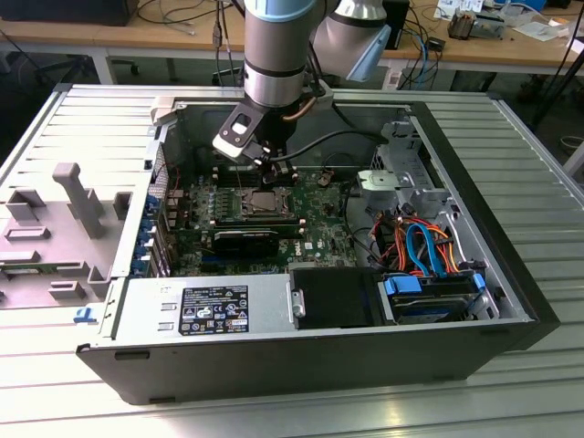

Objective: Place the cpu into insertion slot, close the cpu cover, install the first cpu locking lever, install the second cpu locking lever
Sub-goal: 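Install the first cpu locking lever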

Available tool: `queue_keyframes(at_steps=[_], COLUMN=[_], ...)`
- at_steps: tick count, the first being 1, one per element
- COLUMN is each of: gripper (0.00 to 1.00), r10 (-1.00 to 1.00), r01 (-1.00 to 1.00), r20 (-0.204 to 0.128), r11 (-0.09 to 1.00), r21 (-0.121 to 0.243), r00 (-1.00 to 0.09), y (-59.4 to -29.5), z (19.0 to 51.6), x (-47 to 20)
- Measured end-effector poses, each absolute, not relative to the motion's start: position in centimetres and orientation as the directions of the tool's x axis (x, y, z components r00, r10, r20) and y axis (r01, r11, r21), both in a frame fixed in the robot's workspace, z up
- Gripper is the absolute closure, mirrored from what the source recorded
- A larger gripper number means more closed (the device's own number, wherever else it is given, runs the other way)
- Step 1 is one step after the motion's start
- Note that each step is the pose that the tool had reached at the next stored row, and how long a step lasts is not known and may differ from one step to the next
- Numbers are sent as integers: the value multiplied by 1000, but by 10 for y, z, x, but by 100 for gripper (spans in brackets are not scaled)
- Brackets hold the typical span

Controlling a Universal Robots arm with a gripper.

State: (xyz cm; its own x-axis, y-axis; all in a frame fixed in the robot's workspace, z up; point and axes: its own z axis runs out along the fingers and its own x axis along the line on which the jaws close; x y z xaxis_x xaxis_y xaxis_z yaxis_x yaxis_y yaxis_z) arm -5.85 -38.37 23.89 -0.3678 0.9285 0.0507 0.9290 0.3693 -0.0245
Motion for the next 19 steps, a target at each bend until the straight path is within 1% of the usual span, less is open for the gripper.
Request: queue_keyframes(at_steps=[19], gripper=[89], r10=[909], r01=[910], r20=[51], r11=[415], r21=[-25], r00=[-413], y=[-384], z=[239], x=[-59])
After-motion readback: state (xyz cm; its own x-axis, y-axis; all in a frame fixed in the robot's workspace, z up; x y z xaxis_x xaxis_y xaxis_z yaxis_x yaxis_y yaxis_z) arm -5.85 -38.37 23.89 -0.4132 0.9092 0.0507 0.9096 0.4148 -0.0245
